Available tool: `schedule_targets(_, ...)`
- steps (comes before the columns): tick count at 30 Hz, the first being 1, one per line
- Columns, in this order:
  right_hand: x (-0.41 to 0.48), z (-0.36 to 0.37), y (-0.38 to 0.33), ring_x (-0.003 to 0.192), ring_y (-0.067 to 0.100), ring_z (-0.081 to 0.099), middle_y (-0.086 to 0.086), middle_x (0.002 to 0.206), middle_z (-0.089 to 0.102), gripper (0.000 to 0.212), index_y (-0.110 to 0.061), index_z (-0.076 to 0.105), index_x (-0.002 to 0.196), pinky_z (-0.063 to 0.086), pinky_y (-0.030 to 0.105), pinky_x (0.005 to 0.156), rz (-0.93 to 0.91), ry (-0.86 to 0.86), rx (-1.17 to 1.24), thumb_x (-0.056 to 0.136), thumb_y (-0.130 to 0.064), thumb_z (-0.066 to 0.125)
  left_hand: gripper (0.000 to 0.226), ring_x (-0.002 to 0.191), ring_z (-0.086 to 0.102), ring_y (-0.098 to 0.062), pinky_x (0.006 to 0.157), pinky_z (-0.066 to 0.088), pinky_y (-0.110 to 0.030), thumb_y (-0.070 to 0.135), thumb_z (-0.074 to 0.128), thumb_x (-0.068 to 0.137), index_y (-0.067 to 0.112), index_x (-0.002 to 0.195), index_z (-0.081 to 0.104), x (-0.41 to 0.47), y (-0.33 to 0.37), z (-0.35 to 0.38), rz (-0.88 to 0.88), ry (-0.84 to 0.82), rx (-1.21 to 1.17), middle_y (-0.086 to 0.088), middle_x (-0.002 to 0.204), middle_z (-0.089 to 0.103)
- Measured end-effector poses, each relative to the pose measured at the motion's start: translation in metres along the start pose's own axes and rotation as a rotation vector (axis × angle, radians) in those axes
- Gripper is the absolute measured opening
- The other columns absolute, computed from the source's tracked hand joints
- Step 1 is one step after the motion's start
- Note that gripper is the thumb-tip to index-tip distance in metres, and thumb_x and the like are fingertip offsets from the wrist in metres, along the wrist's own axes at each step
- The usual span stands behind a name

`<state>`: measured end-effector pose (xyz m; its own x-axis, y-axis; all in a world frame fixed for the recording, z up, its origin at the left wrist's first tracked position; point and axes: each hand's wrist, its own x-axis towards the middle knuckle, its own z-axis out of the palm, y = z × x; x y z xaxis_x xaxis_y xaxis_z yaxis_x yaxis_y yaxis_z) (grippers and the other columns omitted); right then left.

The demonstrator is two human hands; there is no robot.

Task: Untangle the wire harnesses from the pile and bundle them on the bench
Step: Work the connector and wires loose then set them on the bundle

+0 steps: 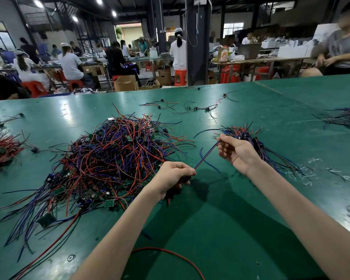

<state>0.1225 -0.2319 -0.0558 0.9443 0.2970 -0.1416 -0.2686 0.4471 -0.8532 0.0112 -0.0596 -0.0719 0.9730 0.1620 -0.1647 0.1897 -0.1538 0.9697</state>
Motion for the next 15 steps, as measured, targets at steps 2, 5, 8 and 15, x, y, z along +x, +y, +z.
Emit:
schedule_targets(2,0.0005,-0.0013,-0.0006,0.044,0.008,0.057,0.003,0.052,0.06,0.018,0.0,0.061,0.078,0.051,0.018,0.043,0.107,-0.011,0.104,0.092,-0.011,0.057,0.017,0.048,0.057,-0.004,0.039,0.034,-0.015,0.009,0.065,0.087,0.012,0.07,0.069,-0.0001,0.0001,0.0004,0.0,-0.011,-0.01,0.003,0.057,0.062)
schedule_targets(5,0.0015,-0.003,0.0005,0.043,0.008,0.058,0.005,0.053,0.06,0.022,0.001,0.06,0.075,0.049,0.016,0.041,0.205,-0.007,0.238,0.093,-0.01,0.055,0.017,0.05,0.057,-0.006,0.041,0.034,-0.015,0.01,0.066,0.087,0.012,0.071,0.069,-0.0002,0.0001,0.0007,0.007,-0.022,-0.011,0.001,0.062,0.063)
schedule_targets(8,0.0027,-0.0027,0.0024,0.041,0.009,0.057,0.006,0.052,0.061,0.02,0.002,0.059,0.074,0.048,0.015,0.04,0.239,0.019,0.266,0.091,-0.008,0.057,0.016,0.051,0.058,-0.006,0.042,0.034,-0.016,0.01,0.066,0.087,0.013,0.071,0.069,-0.0002,-0.0007,0.0001,0.012,-0.023,0.005,0.0,0.064,0.063)
schedule_targets(15,0.0043,-0.0059,0.0036,0.043,0.007,0.056,0.003,0.054,0.058,0.014,-0.001,0.061,0.075,0.05,0.015,0.043,0.2,0.036,0.194,0.084,-0.01,0.065,0.017,0.051,0.058,-0.006,0.042,0.035,-0.016,0.01,0.066,0.086,0.014,0.07,0.07,-0.0003,-0.0017,-0.0008,0.012,-0.025,0.002,0.002,0.062,0.063)
